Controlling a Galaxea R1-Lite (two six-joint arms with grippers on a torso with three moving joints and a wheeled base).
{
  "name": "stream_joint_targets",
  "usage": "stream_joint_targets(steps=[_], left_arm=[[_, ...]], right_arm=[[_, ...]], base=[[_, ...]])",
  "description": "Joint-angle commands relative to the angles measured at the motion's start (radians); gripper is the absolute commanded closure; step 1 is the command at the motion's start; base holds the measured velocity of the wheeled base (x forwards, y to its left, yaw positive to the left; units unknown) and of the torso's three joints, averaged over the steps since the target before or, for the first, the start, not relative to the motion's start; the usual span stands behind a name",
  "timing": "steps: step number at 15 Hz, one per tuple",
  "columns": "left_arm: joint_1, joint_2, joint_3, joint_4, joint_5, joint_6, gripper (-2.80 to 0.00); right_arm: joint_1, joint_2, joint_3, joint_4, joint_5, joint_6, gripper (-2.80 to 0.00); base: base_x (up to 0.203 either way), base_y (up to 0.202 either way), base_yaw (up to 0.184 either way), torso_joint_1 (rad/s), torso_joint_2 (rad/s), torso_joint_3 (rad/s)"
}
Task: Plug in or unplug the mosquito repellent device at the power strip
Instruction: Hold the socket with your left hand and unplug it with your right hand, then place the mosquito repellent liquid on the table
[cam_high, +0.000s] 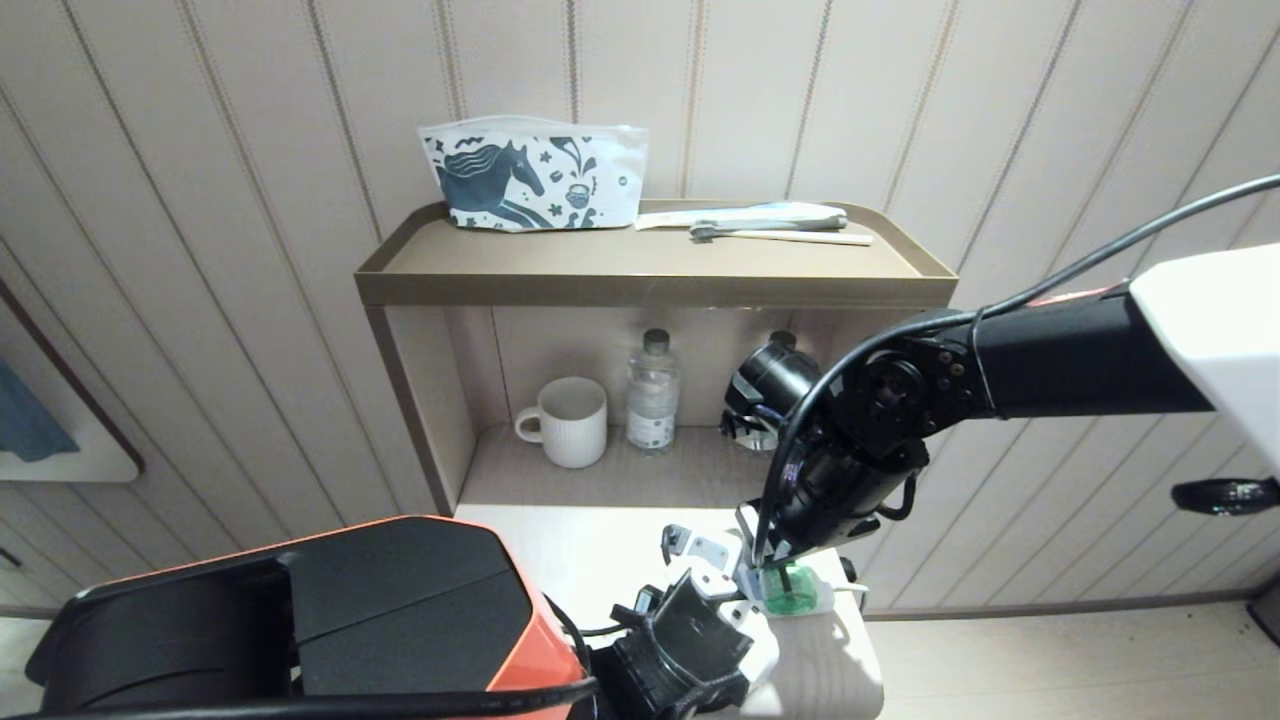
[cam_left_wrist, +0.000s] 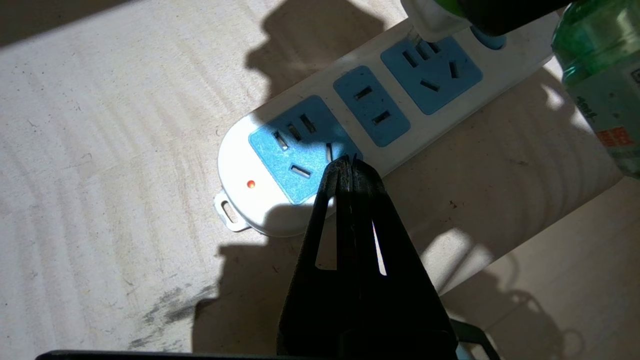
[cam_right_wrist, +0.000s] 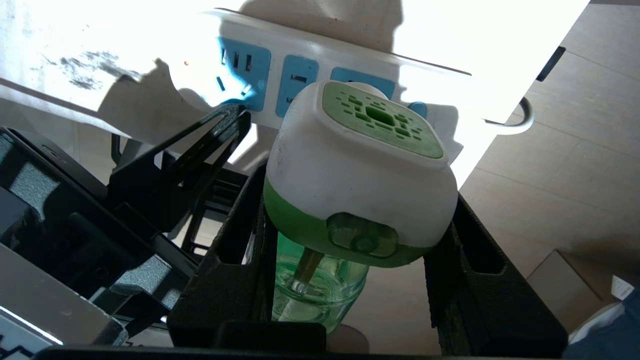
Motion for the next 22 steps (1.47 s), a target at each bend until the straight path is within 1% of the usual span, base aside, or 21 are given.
stream_joint_targets(steps=[1, 5, 7, 10, 12, 14, 17, 19, 21, 22], left_arm=[[0.001, -0.015, -0.002, -0.009, 0.005, -0.003, 0.0], [0.003, -0.094, 0.007, -0.001, 0.023, 0.001, 0.0], [0.022, -0.143, 0.021, 0.003, 0.038, 0.006, 0.0], [0.08, -0.238, 0.051, 0.018, 0.042, 0.022, 0.0], [0.14, -0.317, 0.097, 0.021, 0.042, 0.038, 0.0], [0.167, -0.425, 0.167, 0.021, 0.043, 0.042, 0.0], [0.209, -0.638, 0.292, 0.022, 0.055, 0.06, 0.0], [0.261, -0.828, 0.388, 0.025, 0.064, 0.099, 0.0], [0.312, -1.06, 0.47, 0.066, 0.095, 0.146, 0.0], [0.339, -1.188, 0.5, 0.122, 0.124, 0.164, 0.0]], right_arm=[[-0.003, 0.005, -0.001, 0.004, 0.0, 0.001, 0.0], [-0.011, -0.004, 0.005, 0.007, 0.0, 0.001, 0.0], [-0.012, -0.02, 0.014, 0.007, 0.0, 0.003, 0.0], [-0.01, -0.04, 0.034, 0.007, 0.0, 0.003, 0.0], [-0.01, -0.052, 0.043, 0.007, 0.001, 0.003, 0.0], [-0.009, -0.058, 0.047, 0.007, 0.001, 0.003, 0.0], [-0.004, -0.065, 0.047, 0.007, 0.0, 0.003, 0.0], [-0.001, -0.091, 0.057, 0.007, 0.0, 0.003, 0.0], [0.002, -0.127, 0.081, 0.007, 0.0, 0.003, 0.0], [0.002, -0.142, 0.094, 0.006, 0.001, 0.003, 0.0]], base=[[0.0, 0.0, 0.0, 0.0, 0.0, 0.0], [0.0, 0.0, 0.0, 0.0, 0.0, 0.0], [0.0, 0.0, 0.0, 0.0, 0.0, 0.0], [0.0, 0.0, 0.0, 0.0, 0.0, 0.0], [0.0, 0.0, 0.0, 0.0, 0.0, 0.0], [0.0, 0.0, 0.0, 0.0, 0.0, 0.0], [0.0, 0.0, 0.0, 0.0, 0.0, 0.0], [0.0, 0.0, 0.0, 0.0, 0.0, 0.0], [0.0, 0.0, 0.0, 0.0, 0.0, 0.0], [0.0, 0.0, 0.0, 0.0, 0.0, 0.0]])
